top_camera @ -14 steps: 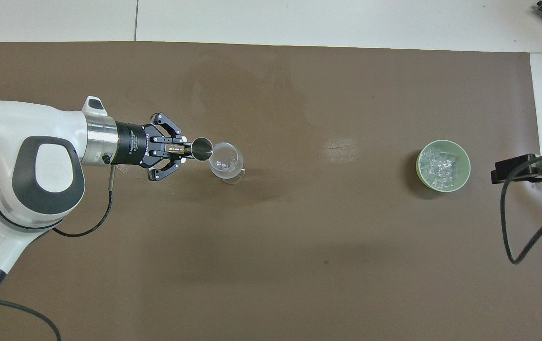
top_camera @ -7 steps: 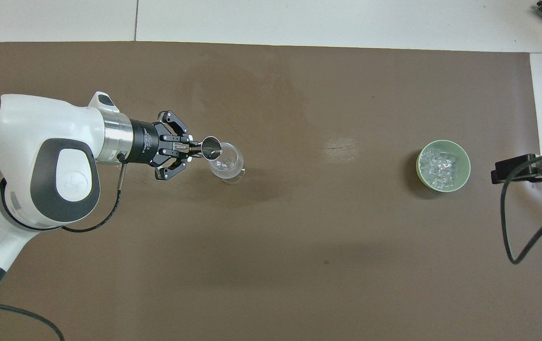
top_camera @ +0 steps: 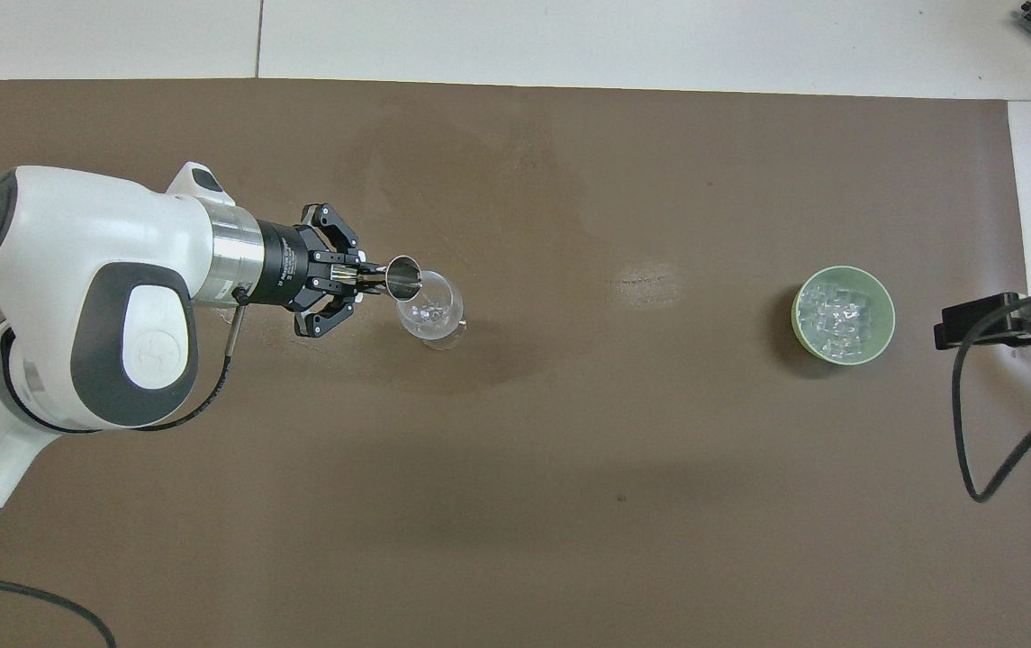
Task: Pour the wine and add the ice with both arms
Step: 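Tilt the jigger over the clear glass with the left gripper to pour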
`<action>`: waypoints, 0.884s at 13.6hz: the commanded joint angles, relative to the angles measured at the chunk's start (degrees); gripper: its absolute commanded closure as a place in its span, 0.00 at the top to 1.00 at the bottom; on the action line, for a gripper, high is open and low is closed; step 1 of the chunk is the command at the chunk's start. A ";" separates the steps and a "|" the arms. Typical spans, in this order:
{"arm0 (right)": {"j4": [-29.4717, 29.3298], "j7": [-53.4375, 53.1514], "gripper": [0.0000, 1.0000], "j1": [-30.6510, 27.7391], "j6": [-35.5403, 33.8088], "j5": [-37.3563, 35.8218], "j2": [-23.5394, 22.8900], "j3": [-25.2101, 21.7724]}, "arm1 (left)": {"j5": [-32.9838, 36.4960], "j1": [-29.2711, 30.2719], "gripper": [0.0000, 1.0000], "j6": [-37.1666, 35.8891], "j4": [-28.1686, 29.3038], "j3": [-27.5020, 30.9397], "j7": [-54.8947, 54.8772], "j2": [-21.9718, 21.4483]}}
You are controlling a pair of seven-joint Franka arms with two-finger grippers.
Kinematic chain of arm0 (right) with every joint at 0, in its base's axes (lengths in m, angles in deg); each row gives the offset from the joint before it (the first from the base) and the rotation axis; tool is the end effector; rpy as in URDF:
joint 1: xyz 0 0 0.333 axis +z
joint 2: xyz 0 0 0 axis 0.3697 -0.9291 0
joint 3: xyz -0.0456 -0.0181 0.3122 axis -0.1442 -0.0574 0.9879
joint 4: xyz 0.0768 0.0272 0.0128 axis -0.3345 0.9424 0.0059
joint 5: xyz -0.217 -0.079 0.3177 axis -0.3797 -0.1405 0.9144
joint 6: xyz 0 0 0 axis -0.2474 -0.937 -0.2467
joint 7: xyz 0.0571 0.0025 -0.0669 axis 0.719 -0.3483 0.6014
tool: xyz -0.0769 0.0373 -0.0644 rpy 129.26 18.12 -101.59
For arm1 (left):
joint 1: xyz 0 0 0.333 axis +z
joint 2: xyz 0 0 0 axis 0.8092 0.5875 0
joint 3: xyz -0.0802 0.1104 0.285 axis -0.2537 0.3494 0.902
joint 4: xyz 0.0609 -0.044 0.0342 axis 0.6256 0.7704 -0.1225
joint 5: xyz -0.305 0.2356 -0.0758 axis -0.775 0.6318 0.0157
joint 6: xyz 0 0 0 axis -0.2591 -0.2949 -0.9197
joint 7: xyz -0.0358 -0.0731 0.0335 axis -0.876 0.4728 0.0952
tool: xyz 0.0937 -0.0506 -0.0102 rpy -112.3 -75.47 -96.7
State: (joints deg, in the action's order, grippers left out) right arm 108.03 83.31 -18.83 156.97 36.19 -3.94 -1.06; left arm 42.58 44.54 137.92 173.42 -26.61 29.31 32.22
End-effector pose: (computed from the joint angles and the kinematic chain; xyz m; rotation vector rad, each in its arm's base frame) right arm 0.5197 -0.0057 0.6401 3.1361 -0.0590 -0.0576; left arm 0.5684 -0.2180 0.4626 2.0420 1.7253 -0.3712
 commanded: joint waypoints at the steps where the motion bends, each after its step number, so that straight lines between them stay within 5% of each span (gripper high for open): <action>1: -0.35 0.28 1.00 -0.24 -0.91 0.61 0.28 0.25 | 3.83 -2.03 0.00 0.99 -0.88 0.99 2.45 -0.05; 12: -0.35 0.28 1.00 -0.24 -0.91 0.61 0.28 0.25 | 15.18 -3.44 0.00 -0.76 -1.49 1.17 2.18 -0.75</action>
State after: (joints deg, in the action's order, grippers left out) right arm 108.03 83.31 -18.83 156.97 36.20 -3.94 -1.06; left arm 55.49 42.23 138.13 172.39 -26.49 30.24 32.21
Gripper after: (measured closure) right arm 0.000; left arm 0.784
